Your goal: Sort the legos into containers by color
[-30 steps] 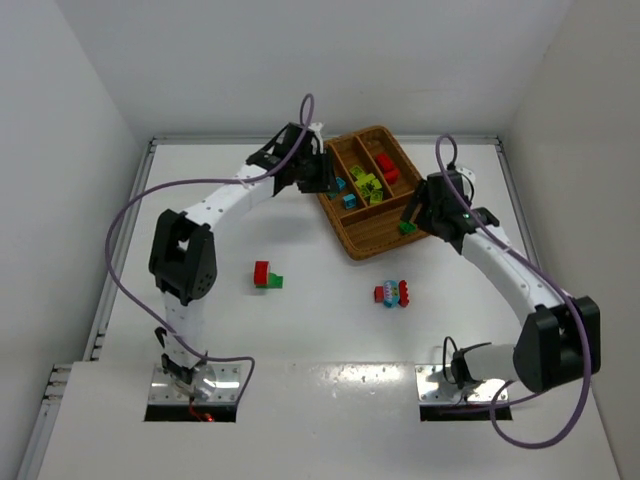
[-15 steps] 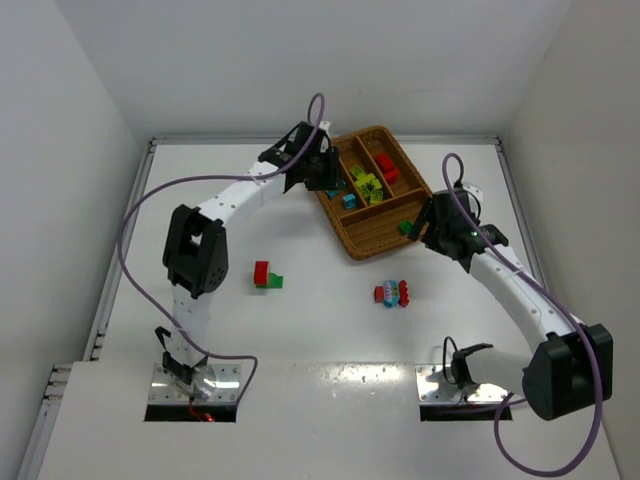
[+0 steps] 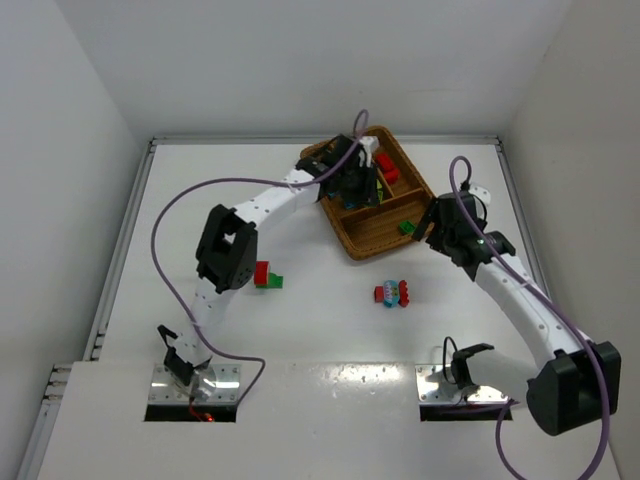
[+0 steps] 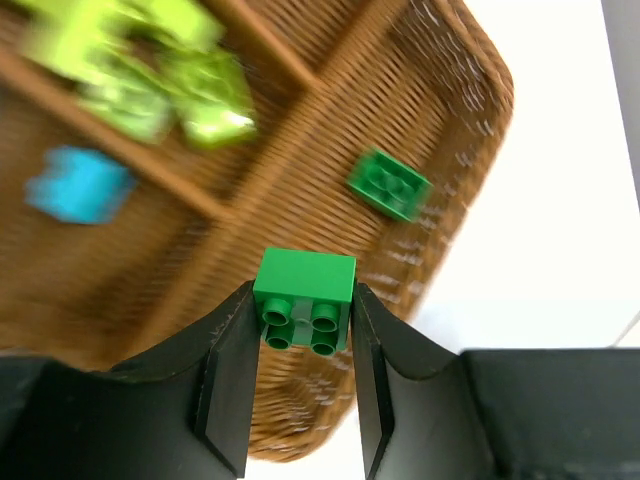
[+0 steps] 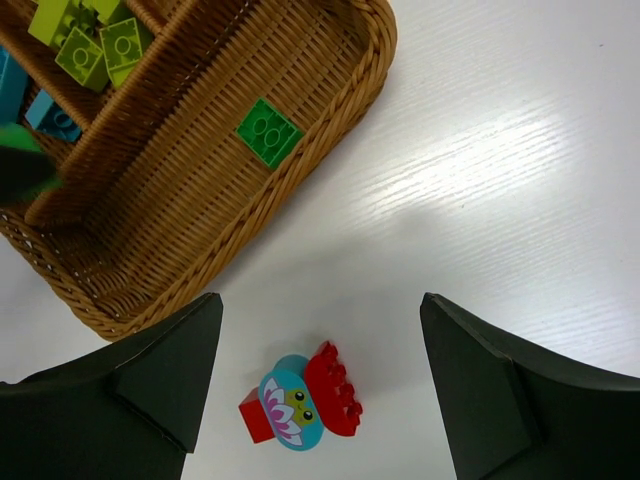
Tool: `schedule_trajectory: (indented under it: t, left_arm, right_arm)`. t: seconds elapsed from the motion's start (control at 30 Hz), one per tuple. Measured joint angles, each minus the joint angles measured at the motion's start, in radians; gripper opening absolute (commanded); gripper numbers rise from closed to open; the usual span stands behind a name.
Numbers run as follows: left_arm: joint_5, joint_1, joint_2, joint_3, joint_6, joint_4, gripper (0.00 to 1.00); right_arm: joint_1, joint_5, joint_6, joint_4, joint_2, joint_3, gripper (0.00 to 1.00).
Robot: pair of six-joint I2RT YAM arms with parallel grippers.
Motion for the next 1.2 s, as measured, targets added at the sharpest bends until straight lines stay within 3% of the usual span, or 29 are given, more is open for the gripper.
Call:
schedule_trajectory:
  t: [0.13,0.17,0.2,0.23,0.33,0.43,0.53,0.63,0.7,0.73,0.77,0.8,0.87,1.0,1.2]
  left_arm:
    - [0.026,-0.066,0.050,0.014,0.002,-0.004,0.00]
    - [0.029,-0.077,0.070,0.027,0.002,-0.008,0.25]
    - [0.033,-0.082,0.082,0.035,0.002,-0.009,0.25]
    - [0.041,-0.085,0.100,0.048,0.001,-0.014,0.62]
    - [0.057,-0.083,0.121,0.066,0.006,-0.040,0.90]
    - [0.056,-0.079,0.114,0.071,0.019,-0.064,0.91]
    - [0.037,-0.069,0.053,0.025,0.022,-0.091,0.79]
    - [-0.016,-0.040,-0.116,-0.143,0.023,-0.101,0.67]
    - [-0.085,-0.003,-0.260,-0.276,0.019,-0.096,0.67]
    - [-0.123,0.021,-0.332,-0.341,0.019,-0.099,0.68]
    - [-0.171,0.051,-0.411,-0.407,0.014,-0.105,0.75]
    - [-0.234,0.085,-0.498,-0.485,0.006,-0.108,0.90]
    - [-0.328,0.134,-0.605,-0.583,-0.002,-0.126,0.98]
    - [-0.462,0.154,-0.708,-0.729,-0.029,-0.177,1.00]
    - [-0.548,0.092,-0.674,-0.863,-0.082,-0.222,1.00]
  right_arm:
    - [0.000,0.014,0.000,0.000,-0.028,-0.004,0.81]
    - [0.000,0.016,0.000,0.000,-0.034,-0.004,0.81]
    - [0.000,0.020,0.000,0.000,-0.039,-0.004,0.81]
    - [0.000,0.026,0.000,0.002,-0.045,-0.006,0.81]
    - [0.000,0.031,0.002,0.010,-0.065,-0.030,0.81]
    - [0.000,0.018,0.003,0.013,-0.069,-0.051,0.81]
    - [0.001,-0.010,-0.004,0.034,-0.068,-0.055,0.81]
    - [0.001,-0.043,-0.020,0.067,-0.069,-0.062,0.81]
    - [0.001,-0.060,-0.027,0.079,-0.069,-0.071,0.80]
    - [0.001,-0.069,-0.029,0.083,-0.069,-0.078,0.80]
    - [0.001,-0.075,-0.031,0.086,-0.070,-0.084,0.80]
    - [0.001,-0.082,-0.034,0.087,-0.069,-0.091,0.80]
    - [0.001,-0.095,-0.035,0.086,-0.070,-0.100,0.80]
    - [0.002,-0.120,-0.039,0.089,-0.069,-0.105,0.80]
    - [0.029,-0.132,-0.038,0.109,-0.048,-0.105,0.80]
